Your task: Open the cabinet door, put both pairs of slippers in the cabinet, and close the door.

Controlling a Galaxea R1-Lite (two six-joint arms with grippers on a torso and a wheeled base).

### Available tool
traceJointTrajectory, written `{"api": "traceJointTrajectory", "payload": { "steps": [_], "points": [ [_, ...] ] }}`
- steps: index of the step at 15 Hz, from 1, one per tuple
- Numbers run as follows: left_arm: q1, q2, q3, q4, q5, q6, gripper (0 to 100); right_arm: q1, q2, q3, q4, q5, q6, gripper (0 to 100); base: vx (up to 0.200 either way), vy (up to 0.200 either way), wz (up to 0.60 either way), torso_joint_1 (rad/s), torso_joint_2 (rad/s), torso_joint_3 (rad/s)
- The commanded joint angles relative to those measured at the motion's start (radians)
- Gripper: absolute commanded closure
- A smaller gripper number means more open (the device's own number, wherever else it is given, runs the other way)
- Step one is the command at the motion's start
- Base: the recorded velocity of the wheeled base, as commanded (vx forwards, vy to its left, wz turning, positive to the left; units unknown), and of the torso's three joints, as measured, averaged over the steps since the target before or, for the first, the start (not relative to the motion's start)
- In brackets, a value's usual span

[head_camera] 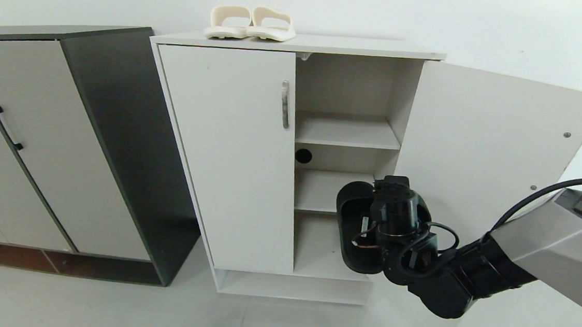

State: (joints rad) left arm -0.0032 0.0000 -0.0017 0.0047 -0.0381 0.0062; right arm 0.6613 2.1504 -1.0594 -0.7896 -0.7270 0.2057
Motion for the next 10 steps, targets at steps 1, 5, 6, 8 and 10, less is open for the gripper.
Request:
{"api": "traceJointTrajectory", "payload": {
  "steps": [1, 5, 6, 8, 10],
  "points": [
    [0.002, 0.002, 0.0, 0.0, 0.001, 0.0, 100, -0.002, 0.008, -0.002, 0.0, 0.001, 0.0, 100, 0.0, 0.0, 0.0, 0.0, 0.0, 0.0],
    [0.0, 0.002, 0.0, 0.0, 0.001, -0.002, 100, 0.003, 0.006, 0.002, -0.002, 0.001, 0.0, 100, 0.0, 0.0, 0.0, 0.0, 0.0, 0.0],
    [0.0, 0.002, 0.0, 0.0, 0.001, -0.005, 100, 0.026, 0.006, 0.004, -0.002, 0.005, 0.003, 100, 0.0, 0.0, 0.0, 0.0, 0.0, 0.0],
    [0.0, 0.002, 0.0, 0.0, 0.001, -0.005, 100, 0.066, 0.02, 0.002, -0.005, 0.018, 0.006, 100, 0.0, 0.0, 0.0, 0.0, 0.0, 0.0],
    [0.0, 0.002, 0.0, 0.0, 0.001, -0.003, 100, 0.077, 0.103, -0.037, -0.043, 0.029, 0.006, 100, 0.0, 0.0, 0.0, 0.0, 0.0, 0.0]
  ]
}}
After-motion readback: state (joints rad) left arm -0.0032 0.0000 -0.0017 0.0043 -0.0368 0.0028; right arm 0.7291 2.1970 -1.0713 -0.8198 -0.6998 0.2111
